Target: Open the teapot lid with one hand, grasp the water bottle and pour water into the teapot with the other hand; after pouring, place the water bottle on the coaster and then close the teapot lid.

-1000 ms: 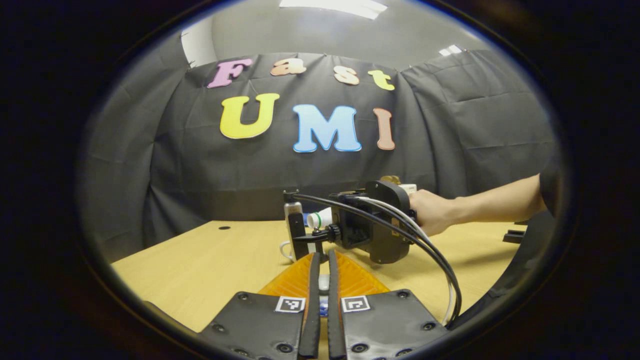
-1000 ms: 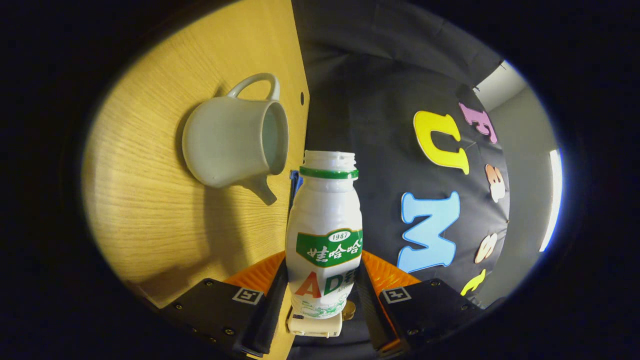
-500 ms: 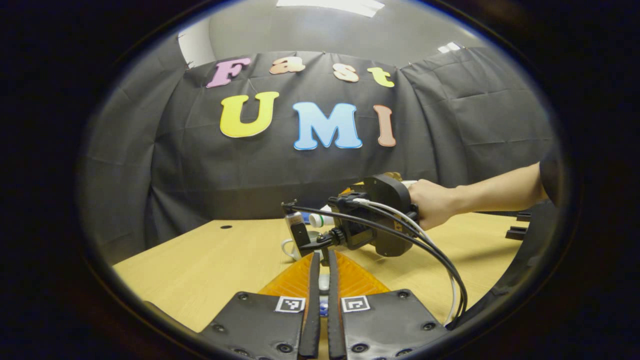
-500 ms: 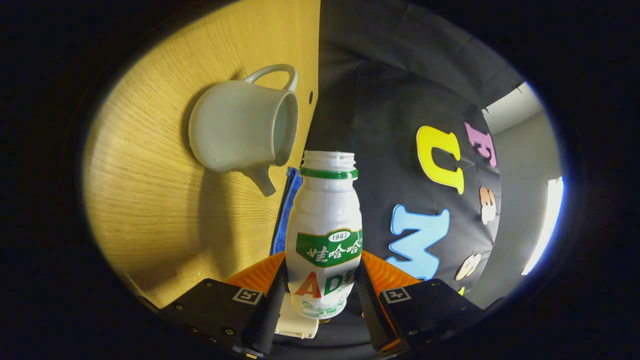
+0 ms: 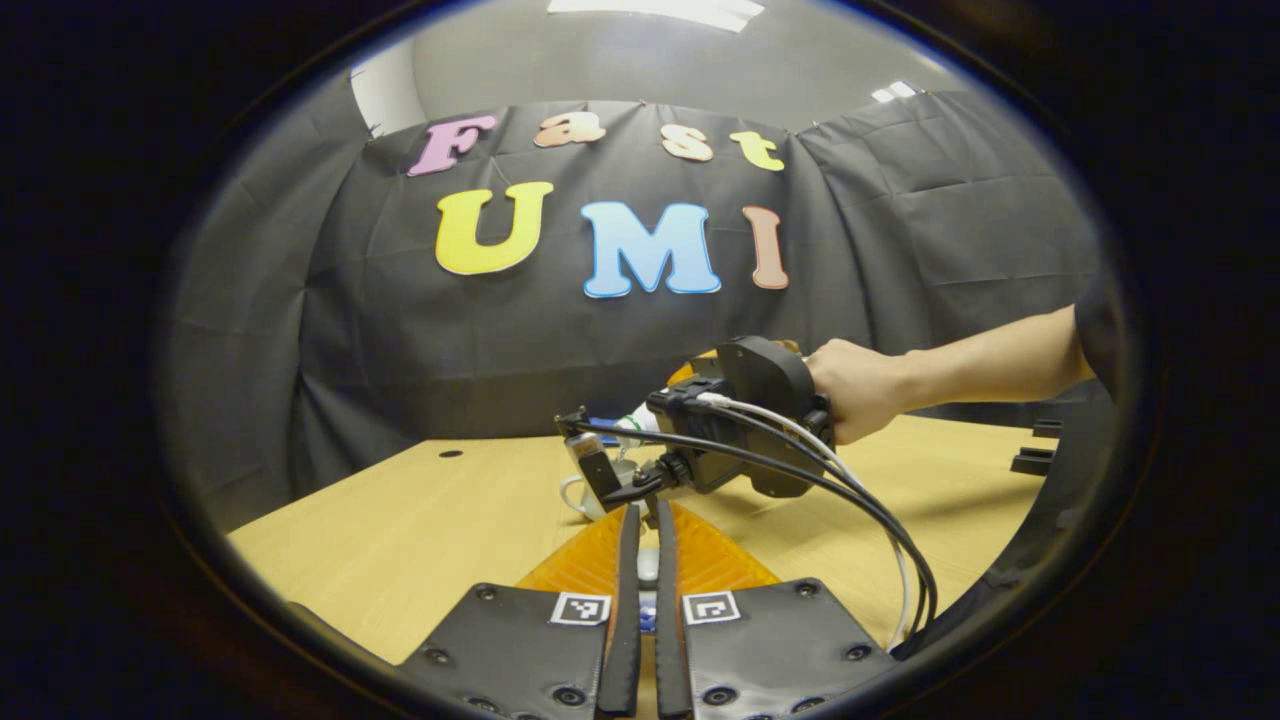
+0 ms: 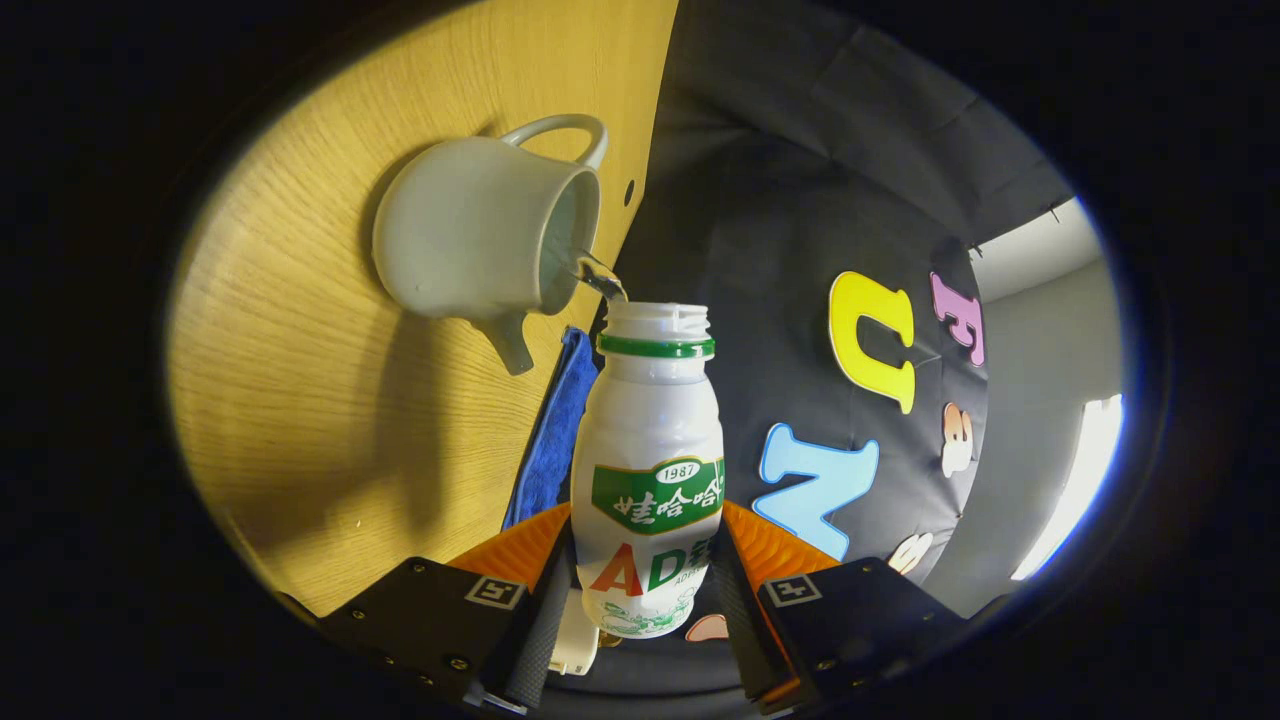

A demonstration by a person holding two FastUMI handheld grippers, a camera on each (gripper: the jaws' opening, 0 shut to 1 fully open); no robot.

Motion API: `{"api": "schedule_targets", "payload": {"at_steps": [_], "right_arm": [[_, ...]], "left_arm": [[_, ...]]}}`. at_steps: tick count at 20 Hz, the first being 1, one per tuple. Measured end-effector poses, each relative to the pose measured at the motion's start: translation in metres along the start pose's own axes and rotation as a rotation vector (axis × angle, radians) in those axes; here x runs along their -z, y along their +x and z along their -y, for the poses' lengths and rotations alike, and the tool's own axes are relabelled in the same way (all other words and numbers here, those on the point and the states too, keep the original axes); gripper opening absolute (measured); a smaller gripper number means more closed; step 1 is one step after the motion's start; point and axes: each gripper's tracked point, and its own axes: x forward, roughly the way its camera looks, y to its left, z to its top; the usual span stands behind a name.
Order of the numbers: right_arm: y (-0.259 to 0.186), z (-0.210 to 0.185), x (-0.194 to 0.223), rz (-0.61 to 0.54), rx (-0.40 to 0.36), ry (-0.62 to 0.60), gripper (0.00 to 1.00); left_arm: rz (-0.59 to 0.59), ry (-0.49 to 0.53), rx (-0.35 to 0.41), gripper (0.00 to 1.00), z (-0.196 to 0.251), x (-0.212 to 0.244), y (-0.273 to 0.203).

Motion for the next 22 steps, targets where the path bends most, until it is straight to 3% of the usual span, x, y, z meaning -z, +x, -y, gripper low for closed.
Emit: {"api": "schedule_targets", "payload": {"at_steps": [13,14,15,16,20,22], "right_arm": [[0.003,0.005,0.002,0.01,0.033,-0.071,0.71],[0.003,0.006,0.002,0.011,0.036,-0.083,0.71],[0.004,0.007,0.002,0.014,0.041,-0.093,0.71],[0.004,0.008,0.002,0.015,0.044,-0.098,0.71],[0.004,0.009,0.003,0.02,0.051,-0.122,0.71],[0.005,0.011,0.004,0.022,0.055,-0.135,0.71]], "left_arm": [[0.002,0.009,0.0,0.17,-0.001,0.001,0.0],[0.002,0.01,0.001,0.12,0.0,0.0,0.0],[0.0,0.011,0.001,0.17,0.0,0.001,0.0],[-0.001,0.011,0.001,0.12,0.0,0.001,0.0],[-0.005,0.014,0.002,0.17,0.0,0.0,0.0],[-0.006,0.013,0.006,0.12,0.002,0.002,0.001]]}}
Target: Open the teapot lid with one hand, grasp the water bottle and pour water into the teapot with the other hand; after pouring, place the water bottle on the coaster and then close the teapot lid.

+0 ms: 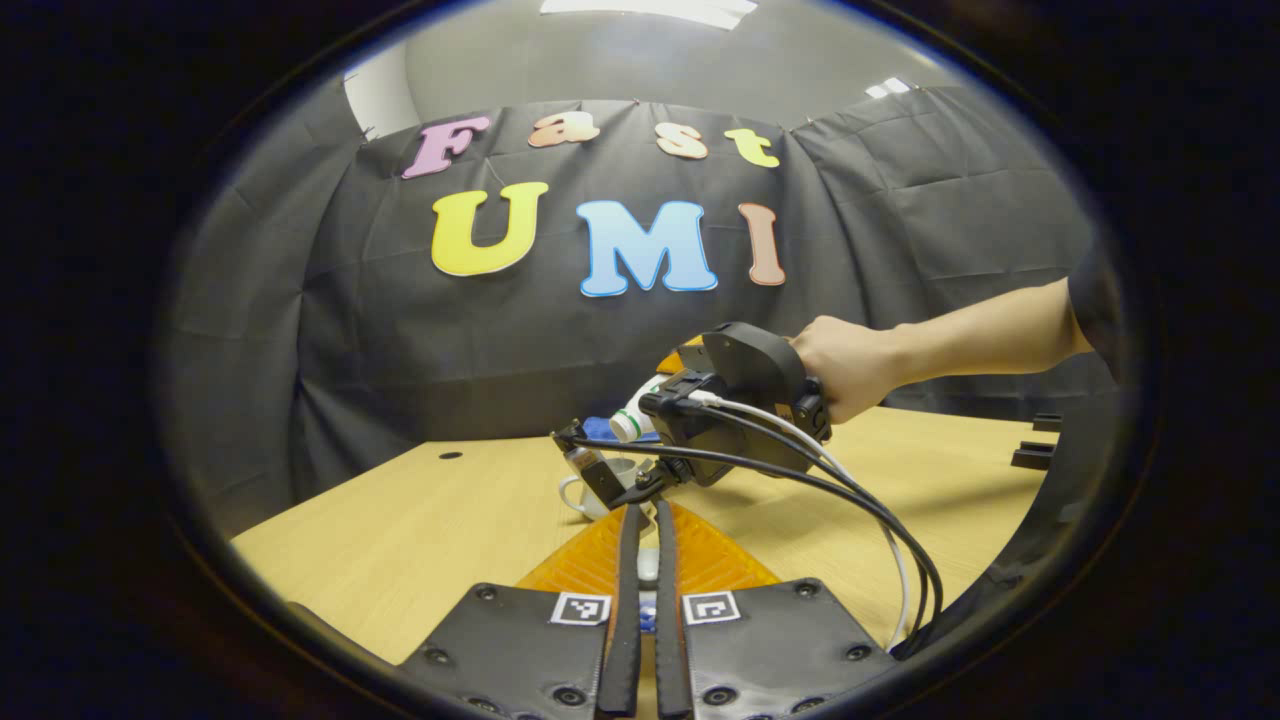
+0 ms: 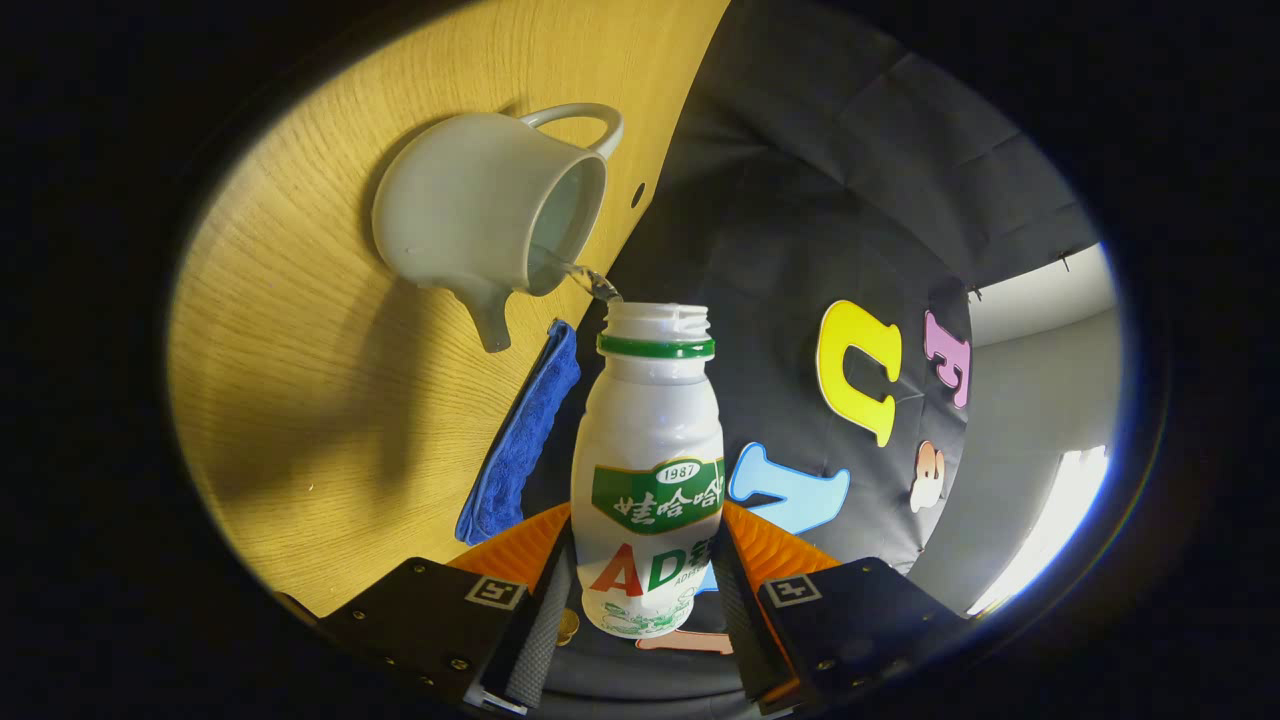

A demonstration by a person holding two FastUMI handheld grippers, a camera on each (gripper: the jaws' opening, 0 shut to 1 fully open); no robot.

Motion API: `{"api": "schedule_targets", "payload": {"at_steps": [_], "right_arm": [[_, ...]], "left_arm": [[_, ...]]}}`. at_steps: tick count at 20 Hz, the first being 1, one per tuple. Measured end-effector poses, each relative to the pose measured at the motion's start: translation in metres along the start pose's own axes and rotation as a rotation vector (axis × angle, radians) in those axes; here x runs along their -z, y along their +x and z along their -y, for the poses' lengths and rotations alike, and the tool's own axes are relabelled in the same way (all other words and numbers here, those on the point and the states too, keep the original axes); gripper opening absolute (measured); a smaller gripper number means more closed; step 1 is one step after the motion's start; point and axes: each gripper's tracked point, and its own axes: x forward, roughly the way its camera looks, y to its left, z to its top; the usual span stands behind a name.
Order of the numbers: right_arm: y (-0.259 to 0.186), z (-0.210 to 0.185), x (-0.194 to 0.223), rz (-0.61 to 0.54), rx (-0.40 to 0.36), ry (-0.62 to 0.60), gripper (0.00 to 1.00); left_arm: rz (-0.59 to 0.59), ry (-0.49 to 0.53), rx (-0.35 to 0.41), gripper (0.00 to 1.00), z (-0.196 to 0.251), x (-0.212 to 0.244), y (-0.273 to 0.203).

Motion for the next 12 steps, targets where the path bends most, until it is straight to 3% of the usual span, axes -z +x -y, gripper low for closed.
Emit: {"api": "schedule_targets", "payload": {"at_steps": [2,3,4,7,8,11,12], "right_arm": [[0.0002,0.0021,-0.002,0.004,0.003,-0.011,0.72],[0.0005,0.0026,-0.0026,0.006,0.005,-0.019,0.71],[0.0004,0.004,-0.0029,0.008,0.008,-0.026,0.71],[0.0023,0.0058,-0.0038,0.017,0.011,-0.046,0.71],[0.0024,0.0074,-0.0044,0.019,0.014,-0.055,0.71],[0.0024,0.0096,-0.0068,0.031,0.023,-0.077,0.71],[0.0014,0.0107,-0.0078,0.034,0.027,-0.085,0.71]], "left_arm": [[-0.004,-0.001,0.006,0.17,0.0018,0.0022,0.0006],[-0.006,-0.002,0.01,0.12,0.0031,0.0027,-0.0001],[-0.007,0.002,0.012,0.17,0.0035,0.0025,0.001],[-0.004,0.0,0.006,0.17,0.0003,0.001,-0.0004],[-0.006,-0.003,0.005,0.12,-0.0009,0.0011,-0.0005],[-0.009,-0.004,0.001,0.17,-0.0027,0.003,0.0009],[-0.008,-0.006,0.001,0.13,-0.0026,0.0033,0.0]]}}
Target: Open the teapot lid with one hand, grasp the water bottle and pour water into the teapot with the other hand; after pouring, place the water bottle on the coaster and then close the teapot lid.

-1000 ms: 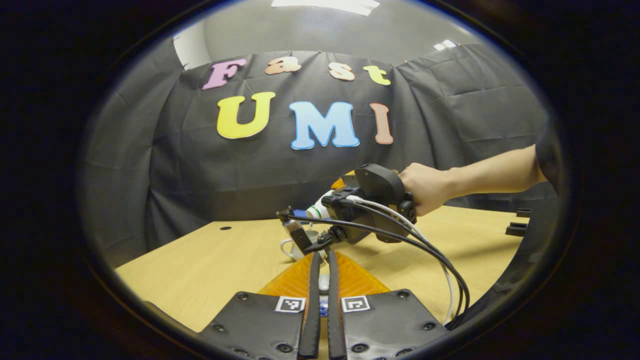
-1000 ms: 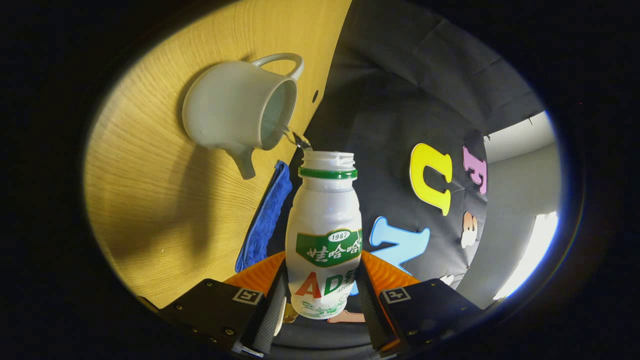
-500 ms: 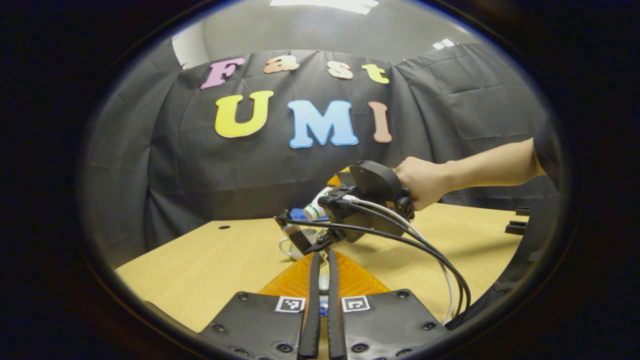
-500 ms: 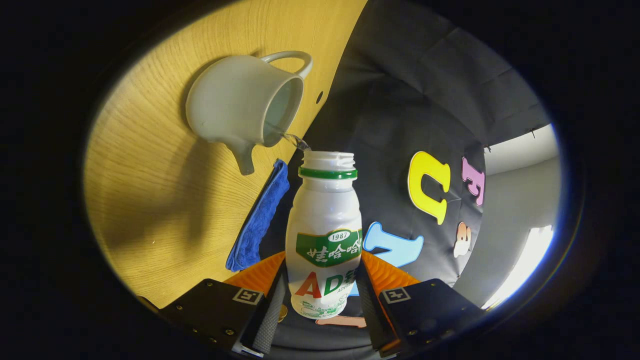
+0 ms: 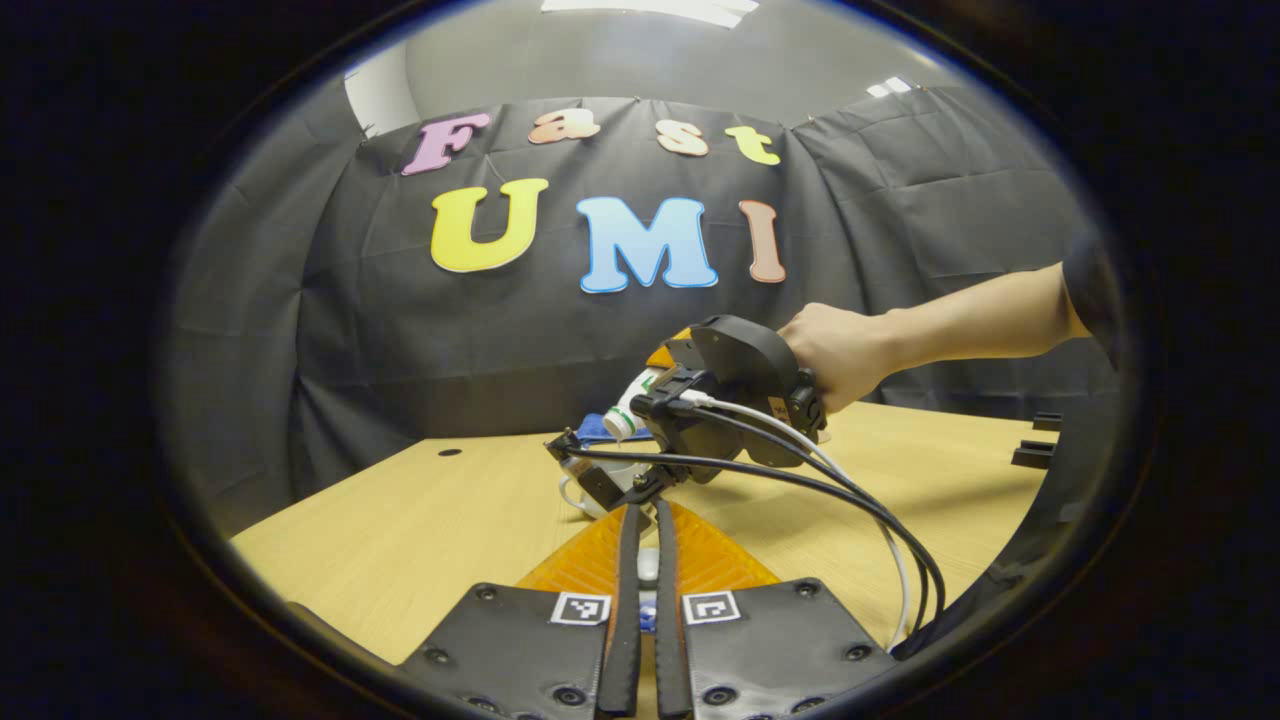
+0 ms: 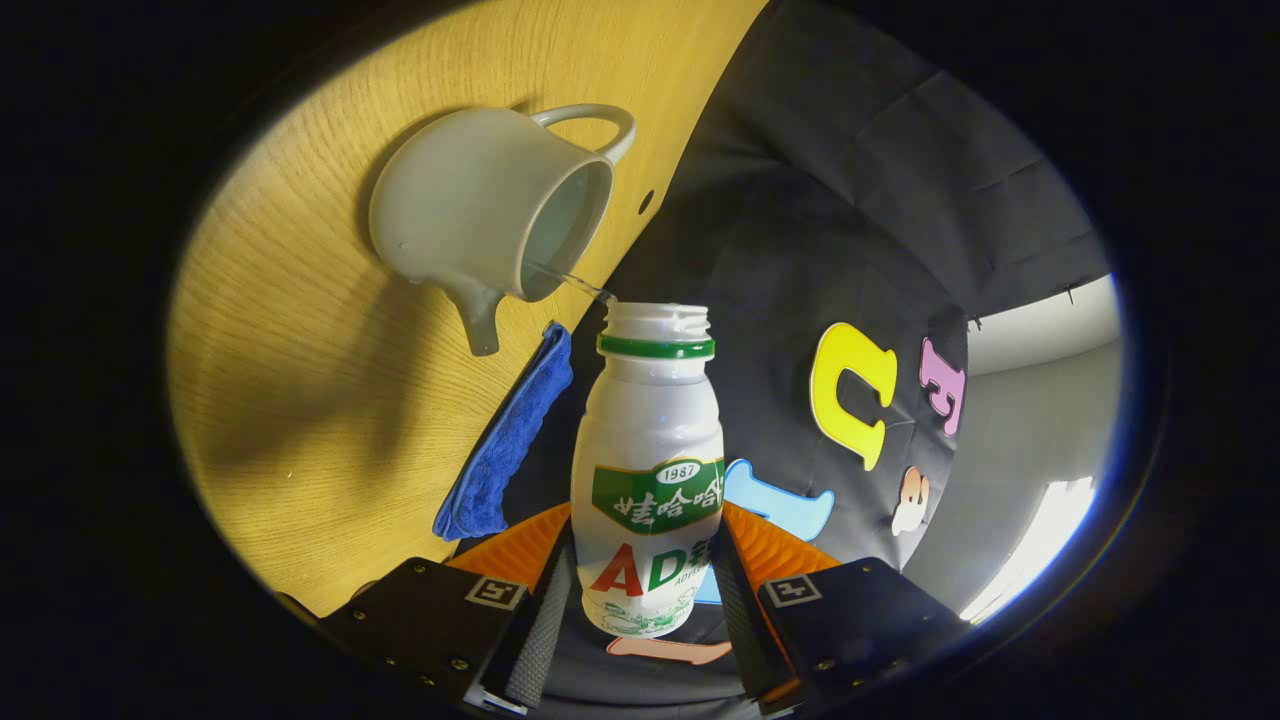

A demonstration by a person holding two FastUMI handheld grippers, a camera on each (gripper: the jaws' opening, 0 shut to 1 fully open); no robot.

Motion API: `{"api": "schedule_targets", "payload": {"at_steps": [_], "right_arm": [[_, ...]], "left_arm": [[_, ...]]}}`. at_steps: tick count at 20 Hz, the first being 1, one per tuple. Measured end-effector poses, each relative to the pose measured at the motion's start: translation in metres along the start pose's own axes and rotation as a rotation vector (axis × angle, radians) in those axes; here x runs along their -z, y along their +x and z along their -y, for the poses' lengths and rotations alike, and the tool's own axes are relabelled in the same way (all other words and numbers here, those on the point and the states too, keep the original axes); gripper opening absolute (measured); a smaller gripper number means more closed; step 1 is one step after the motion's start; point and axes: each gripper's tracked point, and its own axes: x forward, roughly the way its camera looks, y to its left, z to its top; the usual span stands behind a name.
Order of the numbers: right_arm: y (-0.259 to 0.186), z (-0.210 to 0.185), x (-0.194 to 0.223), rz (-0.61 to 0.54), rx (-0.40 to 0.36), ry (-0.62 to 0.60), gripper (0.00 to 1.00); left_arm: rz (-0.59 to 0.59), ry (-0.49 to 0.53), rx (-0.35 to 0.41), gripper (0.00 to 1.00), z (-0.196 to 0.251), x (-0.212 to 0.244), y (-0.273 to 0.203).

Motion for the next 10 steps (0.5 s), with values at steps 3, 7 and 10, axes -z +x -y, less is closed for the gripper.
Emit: {"api": "schedule_targets", "payload": {"at_steps": [3,7,10], "right_arm": [[0.001,0.004,-0.002,0.009,0.012,-0.016,0.71],[0.003,0.021,-0.003,0.017,0.037,-0.031,0.71],[0.004,0.019,-0.004,0.023,0.031,-0.024,0.71]], "left_arm": [[-0.001,0.004,0.001,0.12,0.0,-0.001,-0.001],[-0.001,0.002,0.0,0.13,0.0,0.0,0.0],[-0.002,0.006,0.002,0.12,0.001,0.0,0.0]]}}
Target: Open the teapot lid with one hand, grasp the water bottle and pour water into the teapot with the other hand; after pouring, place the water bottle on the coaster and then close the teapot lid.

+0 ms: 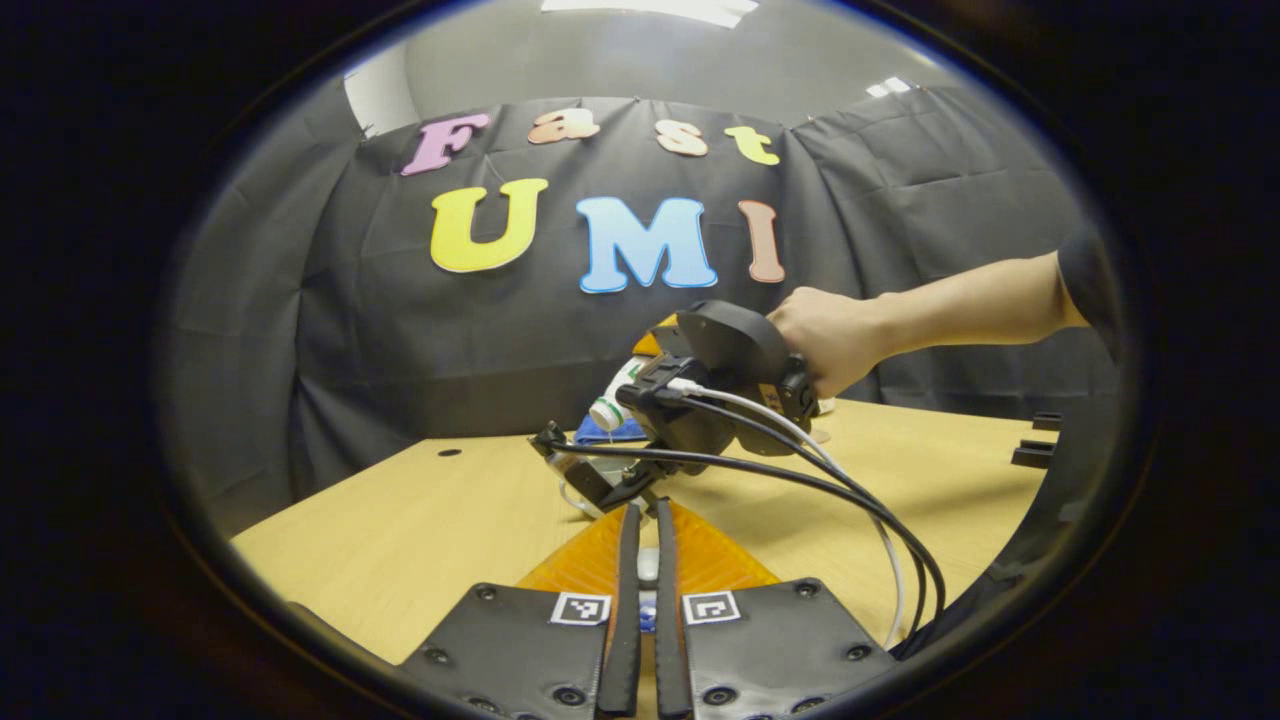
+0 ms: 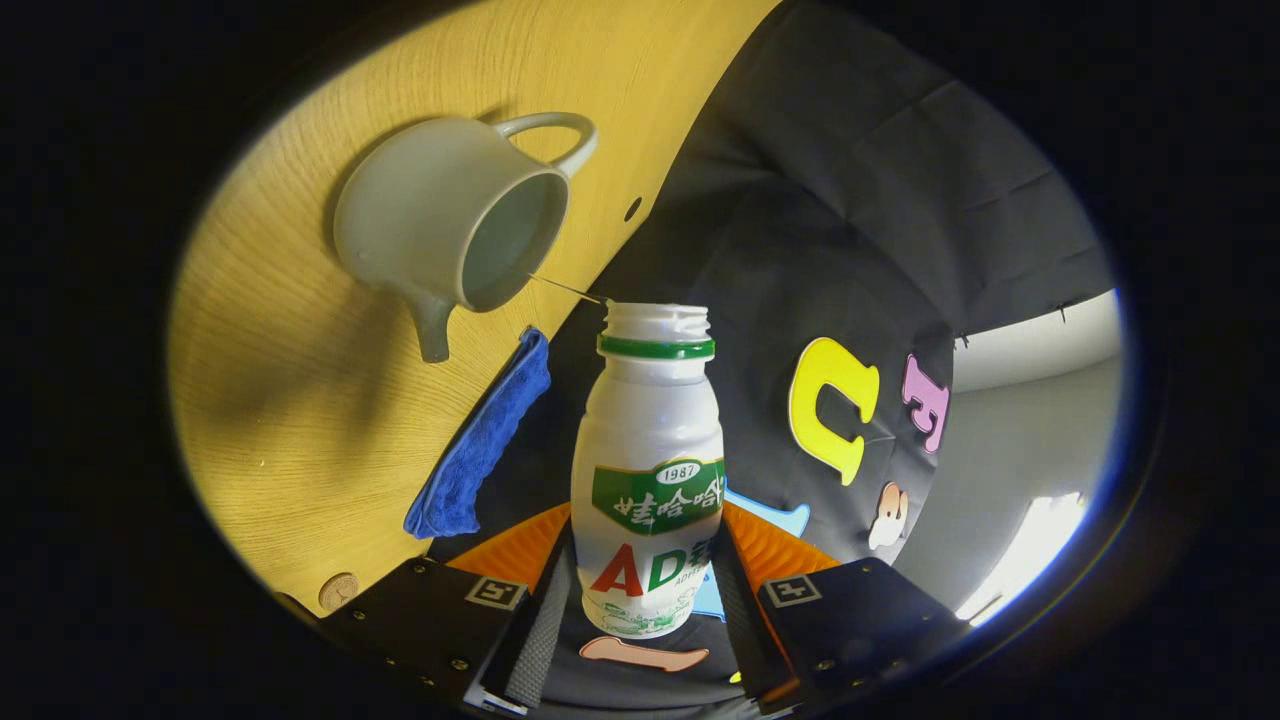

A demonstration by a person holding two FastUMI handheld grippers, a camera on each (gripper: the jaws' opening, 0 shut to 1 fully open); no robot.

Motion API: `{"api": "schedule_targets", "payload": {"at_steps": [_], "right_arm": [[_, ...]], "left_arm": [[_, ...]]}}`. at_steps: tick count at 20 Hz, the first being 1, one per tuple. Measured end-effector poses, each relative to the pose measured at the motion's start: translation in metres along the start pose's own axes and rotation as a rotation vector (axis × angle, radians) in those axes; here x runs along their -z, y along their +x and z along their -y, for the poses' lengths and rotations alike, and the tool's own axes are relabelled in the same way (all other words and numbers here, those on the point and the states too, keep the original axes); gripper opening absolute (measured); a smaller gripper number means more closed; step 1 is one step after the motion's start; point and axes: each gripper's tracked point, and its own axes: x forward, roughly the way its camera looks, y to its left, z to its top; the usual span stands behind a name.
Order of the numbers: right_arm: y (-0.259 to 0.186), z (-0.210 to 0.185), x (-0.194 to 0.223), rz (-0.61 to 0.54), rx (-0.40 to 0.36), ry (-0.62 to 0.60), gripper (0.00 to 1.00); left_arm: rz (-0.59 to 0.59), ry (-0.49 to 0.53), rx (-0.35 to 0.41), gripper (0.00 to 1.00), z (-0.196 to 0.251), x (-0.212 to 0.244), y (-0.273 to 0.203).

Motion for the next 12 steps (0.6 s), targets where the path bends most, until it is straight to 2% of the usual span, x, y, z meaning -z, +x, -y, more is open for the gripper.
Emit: {"api": "schedule_targets", "payload": {"at_steps": [1,2,7,11,12], "right_arm": [[0.001,-0.004,-0.001,0.002,-0.01,0.002,0.71],[0.0,-0.011,-0.004,0.006,-0.02,-0.005,0.71],[-0.001,-0.031,-0.017,0.032,-0.052,-0.024,0.71],[0.0,-0.027,-0.013,0.022,-0.042,-0.008,0.71],[-0.001,-0.026,-0.012,0.022,-0.047,0.014,0.71]], "left_arm": [[-0.002,0.002,0.001,0.12,0.0,0.001,0.0],[-0.006,0.003,0.0,0.17,0.0,0.002,0.0],[-0.012,-0.002,-0.007,0.17,-0.001,0.003,0.0],[-0.021,-0.001,-0.006,0.17,0.0,0.005,0.001],[-0.02,-0.002,-0.005,0.12,0.0,0.004,0.001]]}}
